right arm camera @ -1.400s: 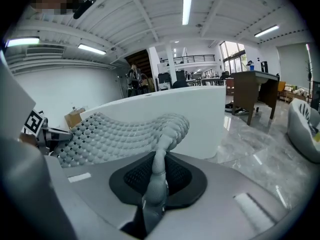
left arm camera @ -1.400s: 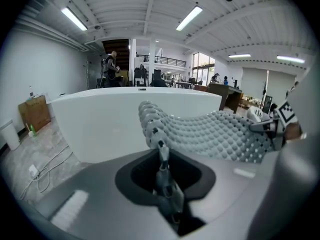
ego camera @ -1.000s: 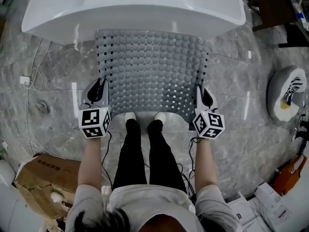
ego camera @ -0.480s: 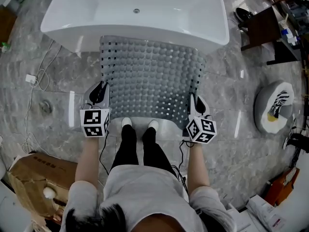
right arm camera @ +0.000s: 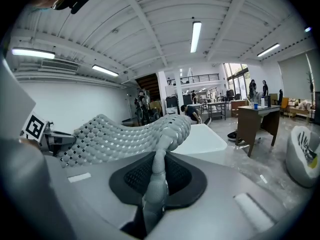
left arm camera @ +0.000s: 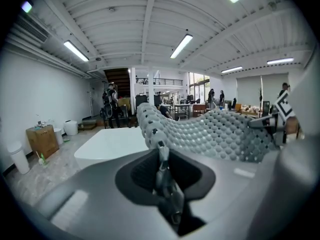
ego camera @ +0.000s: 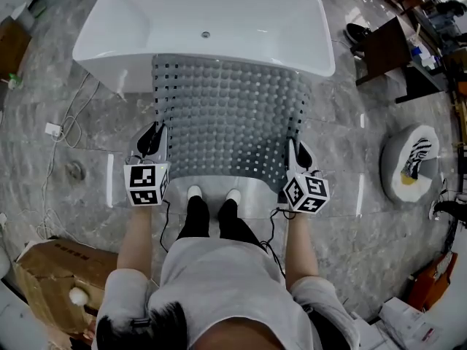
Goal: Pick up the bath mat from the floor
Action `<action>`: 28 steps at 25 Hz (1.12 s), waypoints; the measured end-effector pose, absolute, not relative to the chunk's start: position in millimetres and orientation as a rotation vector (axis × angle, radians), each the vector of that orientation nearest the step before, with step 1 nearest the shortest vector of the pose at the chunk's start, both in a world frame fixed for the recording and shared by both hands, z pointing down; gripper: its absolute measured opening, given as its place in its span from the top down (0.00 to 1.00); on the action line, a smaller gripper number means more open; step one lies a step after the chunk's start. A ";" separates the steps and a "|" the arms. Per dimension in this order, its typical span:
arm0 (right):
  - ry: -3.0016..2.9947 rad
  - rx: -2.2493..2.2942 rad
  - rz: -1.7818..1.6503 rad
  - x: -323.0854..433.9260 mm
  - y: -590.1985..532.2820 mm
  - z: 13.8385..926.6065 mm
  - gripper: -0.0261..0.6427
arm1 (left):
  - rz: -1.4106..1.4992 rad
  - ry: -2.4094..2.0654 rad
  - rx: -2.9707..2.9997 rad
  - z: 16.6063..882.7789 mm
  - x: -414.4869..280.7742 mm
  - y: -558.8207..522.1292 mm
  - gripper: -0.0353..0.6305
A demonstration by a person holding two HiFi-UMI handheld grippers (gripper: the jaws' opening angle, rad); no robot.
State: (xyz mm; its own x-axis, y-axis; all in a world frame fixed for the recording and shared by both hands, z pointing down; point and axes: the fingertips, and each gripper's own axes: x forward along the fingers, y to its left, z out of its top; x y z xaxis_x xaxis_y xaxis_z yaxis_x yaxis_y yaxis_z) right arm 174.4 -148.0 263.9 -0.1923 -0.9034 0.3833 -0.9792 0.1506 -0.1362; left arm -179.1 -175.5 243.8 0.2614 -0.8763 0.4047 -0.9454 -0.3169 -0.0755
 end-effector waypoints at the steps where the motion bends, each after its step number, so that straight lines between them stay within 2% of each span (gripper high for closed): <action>1: -2.222 1.851 0.517 173.4 -147.7 257.5 0.90 | 0.556 -1.722 2.356 237.6 -179.5 -175.2 0.86; 16: -2.313 1.907 0.288 177.4 -158.1 165.7 0.90 | 0.392 -1.834 2.442 154.0 -180.7 -181.8 0.86; 28: -2.342 1.966 0.171 179.9 -155.9 125.8 0.90 | 0.291 -1.905 2.509 106.6 -182.4 -181.7 0.85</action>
State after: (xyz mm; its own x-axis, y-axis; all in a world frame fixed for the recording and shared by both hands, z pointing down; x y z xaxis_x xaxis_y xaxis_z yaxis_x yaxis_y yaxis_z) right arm 179.9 -155.9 125.8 -0.1736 -0.9759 0.1320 -0.9848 0.1705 -0.0345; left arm -182.4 -181.7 106.6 0.2580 -0.9570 0.1325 -0.9530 -0.2746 -0.1282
